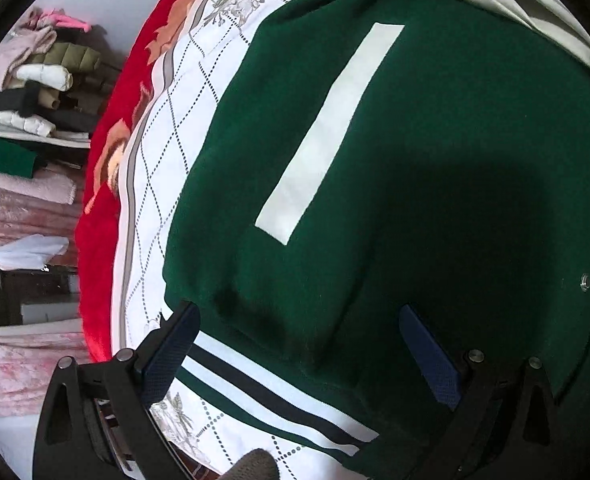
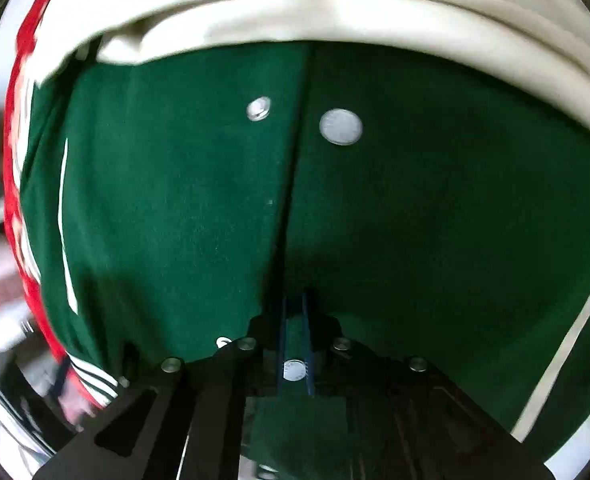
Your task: Fold large clothes
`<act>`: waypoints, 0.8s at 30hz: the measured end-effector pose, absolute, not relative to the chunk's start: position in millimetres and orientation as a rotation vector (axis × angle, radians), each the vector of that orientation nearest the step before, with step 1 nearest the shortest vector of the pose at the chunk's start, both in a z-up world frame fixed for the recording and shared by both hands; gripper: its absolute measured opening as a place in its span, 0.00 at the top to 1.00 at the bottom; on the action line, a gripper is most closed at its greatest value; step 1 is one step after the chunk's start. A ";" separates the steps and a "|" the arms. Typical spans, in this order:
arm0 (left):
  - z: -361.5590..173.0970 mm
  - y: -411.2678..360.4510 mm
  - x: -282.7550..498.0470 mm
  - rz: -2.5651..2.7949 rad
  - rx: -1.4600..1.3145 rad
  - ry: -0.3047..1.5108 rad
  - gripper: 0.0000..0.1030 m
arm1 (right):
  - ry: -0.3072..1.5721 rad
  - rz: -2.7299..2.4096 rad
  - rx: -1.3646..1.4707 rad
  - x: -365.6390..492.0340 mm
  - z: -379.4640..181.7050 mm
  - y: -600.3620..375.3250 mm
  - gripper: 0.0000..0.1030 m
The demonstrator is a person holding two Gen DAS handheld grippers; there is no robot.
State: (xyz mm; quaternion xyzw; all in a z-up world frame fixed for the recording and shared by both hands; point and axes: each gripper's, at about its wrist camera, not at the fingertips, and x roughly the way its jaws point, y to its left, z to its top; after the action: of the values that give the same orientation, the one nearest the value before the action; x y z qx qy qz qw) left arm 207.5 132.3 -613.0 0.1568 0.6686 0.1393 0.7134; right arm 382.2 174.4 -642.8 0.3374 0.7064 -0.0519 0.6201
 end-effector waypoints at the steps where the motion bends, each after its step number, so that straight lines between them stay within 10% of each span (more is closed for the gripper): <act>1: -612.1 134.6 206.6 0.307 0.333 1.483 0.00 | 1.601 -0.134 0.816 380.6 -638.2 175.6 0.93; 13: -598.3 149.3 192.6 0.271 0.280 1.493 0.00 | 1.591 -0.159 0.906 383.7 -640.7 191.1 0.89; 19: -563.7 142.7 185.5 0.256 0.189 1.469 0.00 | 1.514 0.010 1.011 378.3 -604.0 179.0 0.66; 24: -557.3 128.7 245.9 0.306 0.245 1.351 0.00 | 1.497 -0.018 0.866 362.7 -592.4 135.1 0.66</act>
State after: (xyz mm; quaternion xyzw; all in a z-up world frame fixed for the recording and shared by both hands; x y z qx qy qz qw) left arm 245.9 128.7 -557.3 0.1125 0.6213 0.1407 0.7626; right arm 362.7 135.1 -592.4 0.3811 0.6585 -0.0080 0.6489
